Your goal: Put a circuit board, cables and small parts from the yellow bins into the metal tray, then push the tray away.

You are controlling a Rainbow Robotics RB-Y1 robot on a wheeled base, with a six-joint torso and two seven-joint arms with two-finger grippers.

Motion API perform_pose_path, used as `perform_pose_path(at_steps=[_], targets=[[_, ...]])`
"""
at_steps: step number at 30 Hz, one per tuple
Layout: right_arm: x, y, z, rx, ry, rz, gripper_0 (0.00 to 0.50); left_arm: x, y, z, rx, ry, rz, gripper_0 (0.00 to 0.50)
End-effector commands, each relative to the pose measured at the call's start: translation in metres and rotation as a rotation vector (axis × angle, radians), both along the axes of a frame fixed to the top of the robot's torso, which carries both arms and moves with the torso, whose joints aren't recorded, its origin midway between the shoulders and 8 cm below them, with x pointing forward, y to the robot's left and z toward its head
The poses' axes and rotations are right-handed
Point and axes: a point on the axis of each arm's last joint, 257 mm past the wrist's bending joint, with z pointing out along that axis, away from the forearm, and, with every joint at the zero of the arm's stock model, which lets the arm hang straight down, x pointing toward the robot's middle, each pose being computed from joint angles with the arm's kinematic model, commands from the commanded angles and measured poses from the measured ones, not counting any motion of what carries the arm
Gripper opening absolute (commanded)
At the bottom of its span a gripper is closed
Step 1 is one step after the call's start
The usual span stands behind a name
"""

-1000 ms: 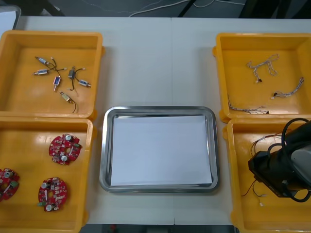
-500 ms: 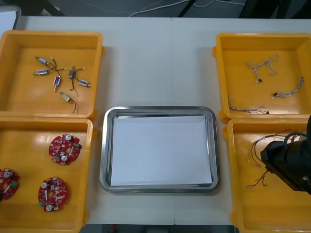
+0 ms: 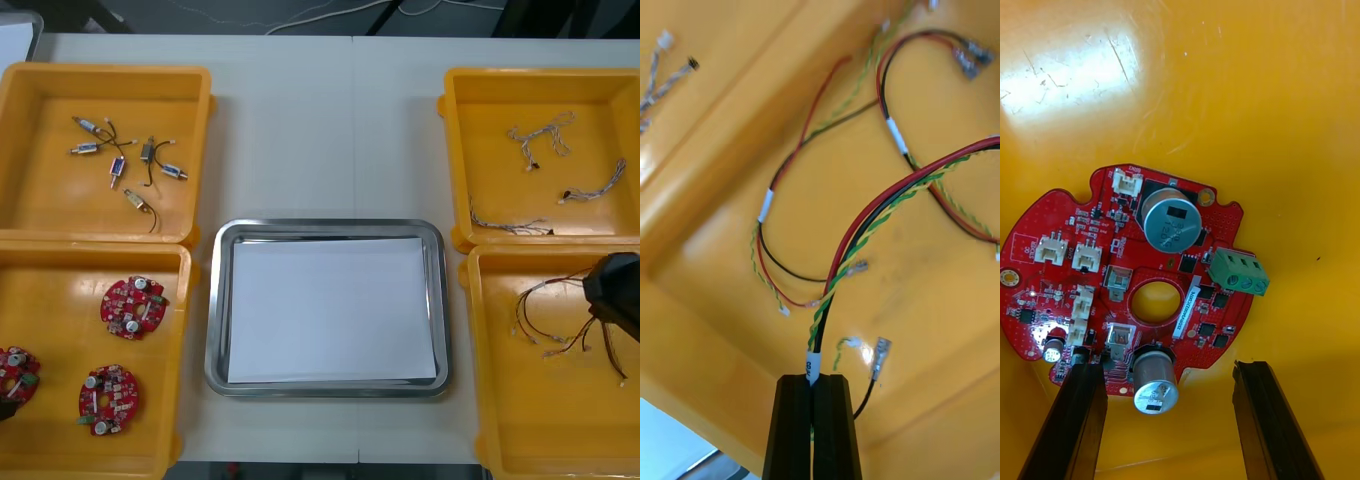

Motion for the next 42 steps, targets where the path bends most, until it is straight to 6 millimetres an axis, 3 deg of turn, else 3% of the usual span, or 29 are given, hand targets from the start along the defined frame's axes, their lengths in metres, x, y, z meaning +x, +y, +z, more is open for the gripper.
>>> perform_pose_path(at_steps=[1, 5, 16, 18, 24, 26, 42], targets=[[0.010, -0.013, 0.034, -0.101, -0.063, 0.081, 0.000, -0.018, 0.000, -0.015, 0.026, 0.028, -0.033, 0.500], [0.011, -0.014, 0.037, -0.151, -0.062, 0.166, 0.000, -0.019, 0.003, -0.017, 0.033, 0.027, -0.032, 0.444], [0.007, 0.007, 0.047, -0.250, -0.049, 0.503, 0.000, -0.020, 0.008, -0.020, 0.047, 0.028, -0.032, 0.387], [0.007, 0.010, 0.050, -0.267, -0.053, 0.548, 0.000, -0.019, 0.007, -0.020, 0.046, 0.026, -0.030, 0.340], [0.005, 0.016, 0.060, -0.349, -0.070, 0.688, 0.000, -0.018, 0.007, -0.020, 0.047, 0.023, -0.029, 0.065], [0.004, 0.016, 0.061, -0.369, -0.072, 0.720, 0.000, -0.018, 0.007, -0.020, 0.046, 0.023, -0.027, 0.003], [0.001, 0.023, 0.067, -0.489, -0.064, 0.984, 0.000, -0.004, -0.013, -0.018, -0.003, 0.018, -0.042, 0.000]])
